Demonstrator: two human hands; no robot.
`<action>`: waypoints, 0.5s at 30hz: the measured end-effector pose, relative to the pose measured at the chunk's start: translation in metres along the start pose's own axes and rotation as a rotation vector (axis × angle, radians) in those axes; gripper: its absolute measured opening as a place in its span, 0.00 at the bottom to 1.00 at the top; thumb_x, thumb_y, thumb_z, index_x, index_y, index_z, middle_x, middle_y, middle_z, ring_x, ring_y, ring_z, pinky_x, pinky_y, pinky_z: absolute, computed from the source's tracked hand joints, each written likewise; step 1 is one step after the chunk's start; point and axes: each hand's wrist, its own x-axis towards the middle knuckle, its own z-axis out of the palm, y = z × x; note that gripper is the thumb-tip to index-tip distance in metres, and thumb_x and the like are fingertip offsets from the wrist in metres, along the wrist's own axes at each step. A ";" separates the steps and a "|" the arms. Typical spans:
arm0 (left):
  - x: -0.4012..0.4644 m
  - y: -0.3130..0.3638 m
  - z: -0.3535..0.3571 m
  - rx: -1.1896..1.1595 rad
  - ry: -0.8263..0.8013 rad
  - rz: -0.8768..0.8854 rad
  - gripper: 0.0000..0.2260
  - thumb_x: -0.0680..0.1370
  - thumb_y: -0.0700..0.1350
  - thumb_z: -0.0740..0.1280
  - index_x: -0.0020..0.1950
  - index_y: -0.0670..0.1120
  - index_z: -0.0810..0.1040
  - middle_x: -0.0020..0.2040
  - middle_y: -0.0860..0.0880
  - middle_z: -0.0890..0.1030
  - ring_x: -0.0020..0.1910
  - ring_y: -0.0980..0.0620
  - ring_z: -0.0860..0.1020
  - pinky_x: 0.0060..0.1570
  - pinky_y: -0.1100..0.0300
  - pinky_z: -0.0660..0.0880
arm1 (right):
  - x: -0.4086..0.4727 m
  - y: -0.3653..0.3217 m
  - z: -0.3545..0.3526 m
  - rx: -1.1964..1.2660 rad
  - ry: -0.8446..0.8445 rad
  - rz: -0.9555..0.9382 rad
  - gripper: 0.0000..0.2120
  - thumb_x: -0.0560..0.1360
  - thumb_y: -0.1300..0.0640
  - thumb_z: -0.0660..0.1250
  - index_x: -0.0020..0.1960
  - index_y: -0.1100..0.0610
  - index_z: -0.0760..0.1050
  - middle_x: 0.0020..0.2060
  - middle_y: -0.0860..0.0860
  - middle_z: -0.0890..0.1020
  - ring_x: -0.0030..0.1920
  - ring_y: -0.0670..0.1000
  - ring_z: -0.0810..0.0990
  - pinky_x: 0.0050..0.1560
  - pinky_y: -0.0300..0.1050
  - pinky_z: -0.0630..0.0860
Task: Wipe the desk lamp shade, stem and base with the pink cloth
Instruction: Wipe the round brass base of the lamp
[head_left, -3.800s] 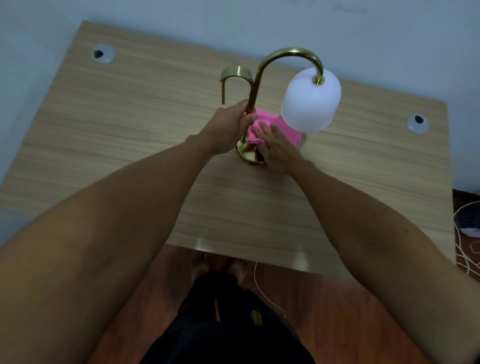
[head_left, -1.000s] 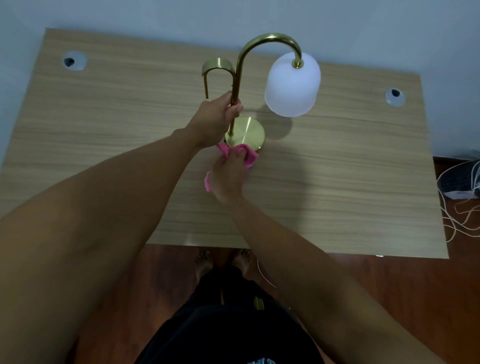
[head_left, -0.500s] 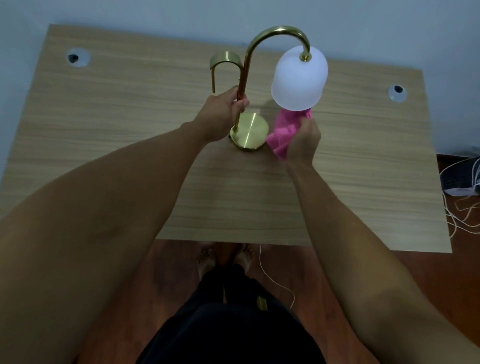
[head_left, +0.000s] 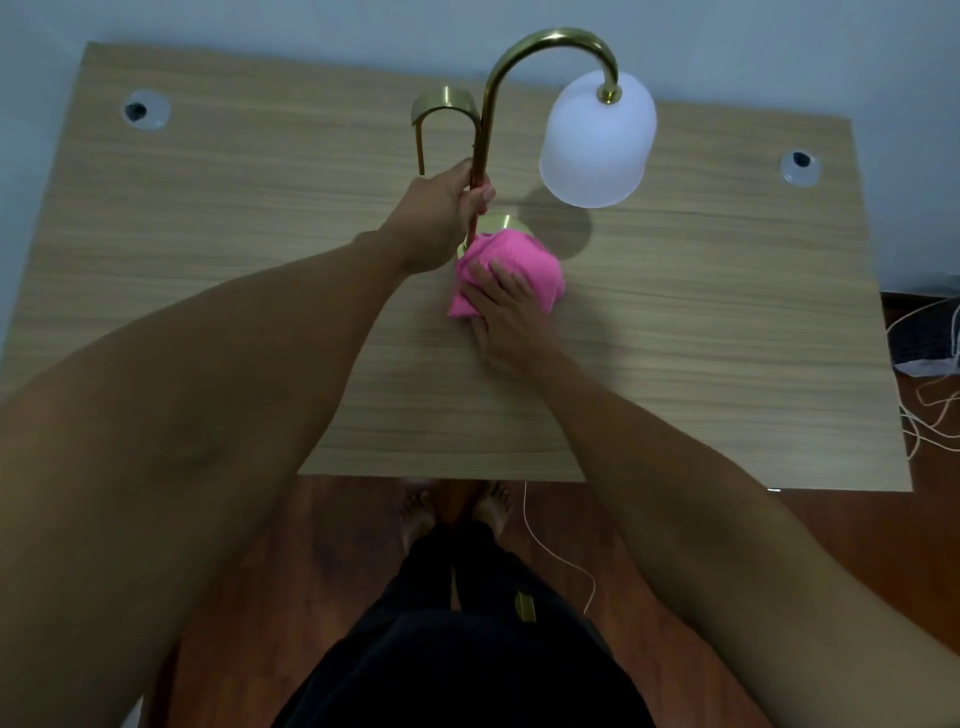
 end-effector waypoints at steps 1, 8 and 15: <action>0.001 0.000 -0.001 0.010 -0.001 0.002 0.10 0.85 0.51 0.58 0.56 0.47 0.75 0.50 0.46 0.83 0.52 0.46 0.83 0.56 0.46 0.80 | -0.002 0.004 -0.005 0.026 0.005 -0.011 0.23 0.83 0.50 0.57 0.71 0.60 0.78 0.73 0.61 0.76 0.75 0.65 0.72 0.80 0.67 0.57; 0.002 -0.005 -0.003 0.055 -0.009 0.039 0.12 0.84 0.51 0.58 0.58 0.45 0.75 0.50 0.46 0.84 0.52 0.46 0.83 0.56 0.46 0.79 | -0.026 0.017 -0.043 0.399 0.291 0.421 0.15 0.87 0.54 0.54 0.67 0.55 0.77 0.65 0.57 0.79 0.56 0.60 0.84 0.57 0.60 0.83; 0.004 -0.006 -0.001 0.028 -0.005 0.025 0.09 0.84 0.51 0.58 0.56 0.48 0.74 0.51 0.48 0.83 0.53 0.48 0.82 0.58 0.47 0.79 | 0.017 0.003 -0.063 0.657 0.373 0.758 0.11 0.80 0.47 0.56 0.55 0.38 0.76 0.56 0.56 0.80 0.44 0.58 0.83 0.44 0.61 0.83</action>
